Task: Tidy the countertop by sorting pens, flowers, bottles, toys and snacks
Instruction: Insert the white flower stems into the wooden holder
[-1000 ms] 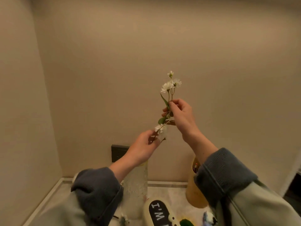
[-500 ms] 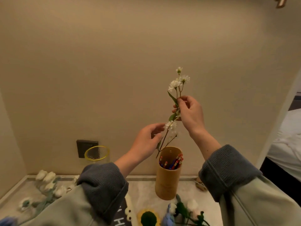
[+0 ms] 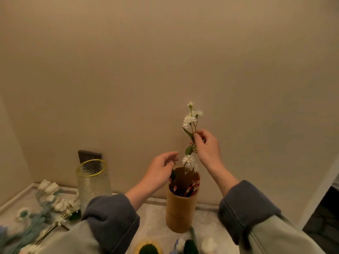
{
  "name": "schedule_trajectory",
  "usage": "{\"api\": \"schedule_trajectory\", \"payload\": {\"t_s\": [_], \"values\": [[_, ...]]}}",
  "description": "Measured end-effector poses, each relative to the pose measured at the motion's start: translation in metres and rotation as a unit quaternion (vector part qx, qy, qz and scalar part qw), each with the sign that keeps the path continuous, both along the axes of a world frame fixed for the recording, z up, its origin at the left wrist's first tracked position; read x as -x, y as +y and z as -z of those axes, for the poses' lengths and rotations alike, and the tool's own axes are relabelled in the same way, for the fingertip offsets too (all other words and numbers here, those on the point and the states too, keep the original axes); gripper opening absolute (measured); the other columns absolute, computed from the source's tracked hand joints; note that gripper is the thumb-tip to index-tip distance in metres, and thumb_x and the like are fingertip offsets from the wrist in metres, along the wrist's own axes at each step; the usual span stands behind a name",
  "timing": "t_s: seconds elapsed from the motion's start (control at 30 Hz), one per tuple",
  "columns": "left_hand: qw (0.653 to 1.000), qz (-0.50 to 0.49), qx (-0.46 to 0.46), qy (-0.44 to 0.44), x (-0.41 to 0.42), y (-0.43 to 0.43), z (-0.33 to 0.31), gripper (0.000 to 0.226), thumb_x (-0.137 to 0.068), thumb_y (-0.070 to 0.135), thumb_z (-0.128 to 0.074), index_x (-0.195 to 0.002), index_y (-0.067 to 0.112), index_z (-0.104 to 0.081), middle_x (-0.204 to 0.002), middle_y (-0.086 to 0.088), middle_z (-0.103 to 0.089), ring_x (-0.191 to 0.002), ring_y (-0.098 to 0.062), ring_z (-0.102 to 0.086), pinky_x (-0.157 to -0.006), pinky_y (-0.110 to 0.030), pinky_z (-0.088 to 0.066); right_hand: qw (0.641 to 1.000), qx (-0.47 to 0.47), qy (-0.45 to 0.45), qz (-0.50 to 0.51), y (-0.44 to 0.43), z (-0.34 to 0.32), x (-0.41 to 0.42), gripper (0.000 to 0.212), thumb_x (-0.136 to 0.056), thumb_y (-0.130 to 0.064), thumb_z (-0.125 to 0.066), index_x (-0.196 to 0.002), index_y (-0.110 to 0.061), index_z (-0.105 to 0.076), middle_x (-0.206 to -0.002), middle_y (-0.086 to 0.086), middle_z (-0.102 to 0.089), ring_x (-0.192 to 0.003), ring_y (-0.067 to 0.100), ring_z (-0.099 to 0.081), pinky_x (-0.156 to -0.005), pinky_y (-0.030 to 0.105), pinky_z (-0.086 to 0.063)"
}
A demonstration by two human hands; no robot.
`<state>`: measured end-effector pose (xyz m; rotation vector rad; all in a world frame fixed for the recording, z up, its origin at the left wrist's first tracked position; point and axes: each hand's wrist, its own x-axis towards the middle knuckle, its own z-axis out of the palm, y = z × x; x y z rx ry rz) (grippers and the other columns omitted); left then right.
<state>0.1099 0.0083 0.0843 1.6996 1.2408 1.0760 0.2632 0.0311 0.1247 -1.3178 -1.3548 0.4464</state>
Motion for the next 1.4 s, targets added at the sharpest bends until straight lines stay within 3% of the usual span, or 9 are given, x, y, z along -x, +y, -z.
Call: {"api": "schedule_trajectory", "payload": {"t_s": [0.23, 0.43, 0.57, 0.67, 0.8, 0.9, 0.97, 1.27, 1.4], "values": [[0.999, -0.035, 0.016, 0.012, 0.003, 0.002, 0.019, 0.037, -0.096, 0.002, -0.044, -0.125, 0.02, -0.058, -0.112, 0.003, -0.064, -0.109, -0.012, -0.059, -0.1, -0.032, -0.047, 0.994, 0.07, 0.089, 0.009, 0.007, 0.053, -0.005, 0.019, -0.099, -0.025, -0.05, -0.103, -0.018, -0.067, -0.09, -0.002, -0.067, -0.084, 0.013, -0.062, -0.07, 0.027, -0.047], [0.999, -0.032, 0.02, 0.022, 0.004, -0.007, 0.024, 0.035, -0.096, 0.006, -0.045, -0.126, 0.022, -0.056, -0.112, 0.005, -0.064, -0.108, -0.012, -0.059, -0.098, -0.034, -0.049, 0.989, 0.102, 0.099, 0.029, -0.005, 0.068, -0.007, 0.021, -0.1, -0.02, -0.046, -0.094, -0.022, -0.066, -0.09, 0.003, -0.067, -0.079, 0.014, -0.059, -0.069, 0.031, -0.045], [1.0, -0.023, 0.014, 0.016, 0.006, -0.018, 0.019, 0.035, -0.097, 0.008, -0.045, -0.127, 0.023, -0.055, -0.114, 0.005, -0.063, -0.11, -0.012, -0.058, -0.097, -0.032, -0.05, 0.981, 0.114, 0.141, 0.067, -0.018, 0.066, -0.007, 0.042, -0.099, -0.012, -0.04, -0.14, -0.021, -0.047, -0.135, -0.002, -0.048, -0.119, 0.013, -0.048, -0.101, 0.033, -0.042], [1.0, -0.016, 0.007, 0.005, 0.009, -0.027, 0.016, 0.035, -0.097, 0.007, -0.044, -0.127, 0.024, -0.054, -0.112, 0.006, -0.062, -0.108, -0.012, -0.058, -0.095, -0.031, -0.05, 0.974, 0.053, 0.175, 0.134, -0.04, 0.056, -0.004, 0.052, -0.095, -0.002, -0.044, -0.143, -0.02, -0.037, -0.143, 0.0, -0.041, -0.132, 0.017, -0.04, -0.107, 0.034, -0.035], [1.0, -0.017, -0.004, -0.018, 0.022, -0.039, 0.013, 0.034, -0.096, 0.007, -0.045, -0.122, 0.026, -0.055, -0.107, 0.009, -0.062, -0.106, -0.011, -0.06, -0.094, -0.032, -0.05, 0.963, -0.109, 0.153, 0.193, -0.073, 0.039, 0.012, 0.038, -0.087, 0.001, -0.048, -0.12, -0.019, -0.048, -0.119, 0.0, -0.049, -0.112, 0.013, -0.049, -0.093, 0.027, -0.044], [0.999, -0.017, -0.009, -0.03, 0.037, -0.048, 0.011, 0.033, -0.097, 0.007, -0.045, -0.12, 0.027, -0.055, -0.106, 0.01, -0.062, -0.106, -0.011, -0.06, -0.093, -0.032, -0.051, 0.971, -0.162, 0.109, 0.138, -0.086, 0.029, 0.036, 0.029, -0.089, 0.0, -0.049, -0.107, -0.022, -0.053, -0.105, 0.0, -0.054, -0.093, 0.006, -0.053, -0.078, 0.019, -0.047], [0.999, -0.019, -0.014, -0.043, 0.052, -0.053, 0.009, 0.033, -0.095, 0.005, -0.046, -0.116, 0.029, -0.056, -0.104, 0.009, -0.063, -0.104, -0.013, -0.061, -0.092, -0.032, -0.051, 0.978, -0.167, 0.081, 0.098, -0.091, 0.024, 0.058, 0.027, -0.088, 0.001, -0.049, -0.101, -0.022, -0.055, -0.101, 0.001, -0.056, -0.089, 0.004, -0.053, -0.077, 0.018, -0.046], [0.992, -0.09, -0.029, -0.09, 0.174, -0.073, 0.009, 0.032, -0.094, 0.0, -0.045, -0.115, 0.02, -0.058, -0.105, -0.001, -0.064, -0.086, -0.012, -0.062, -0.064, -0.018, -0.049, 0.991, -0.074, 0.055, -0.096, -0.095, 0.031, 0.192, 0.028, -0.09, 0.0, -0.049, -0.091, -0.027, -0.06, -0.093, -0.001, -0.063, -0.087, 0.016, -0.061, -0.077, 0.033, -0.053], [0.986, -0.143, -0.006, -0.082, 0.247, -0.076, 0.028, 0.029, -0.095, 0.005, -0.046, -0.117, 0.022, -0.058, -0.104, 0.003, -0.064, -0.088, -0.012, -0.063, -0.066, -0.019, -0.047, 0.98, -0.033, 0.053, -0.191, -0.093, 0.044, 0.263, 0.031, -0.09, 0.002, -0.05, -0.089, -0.027, -0.061, -0.088, -0.001, -0.064, -0.082, 0.017, -0.061, -0.073, 0.033, -0.052]]}}
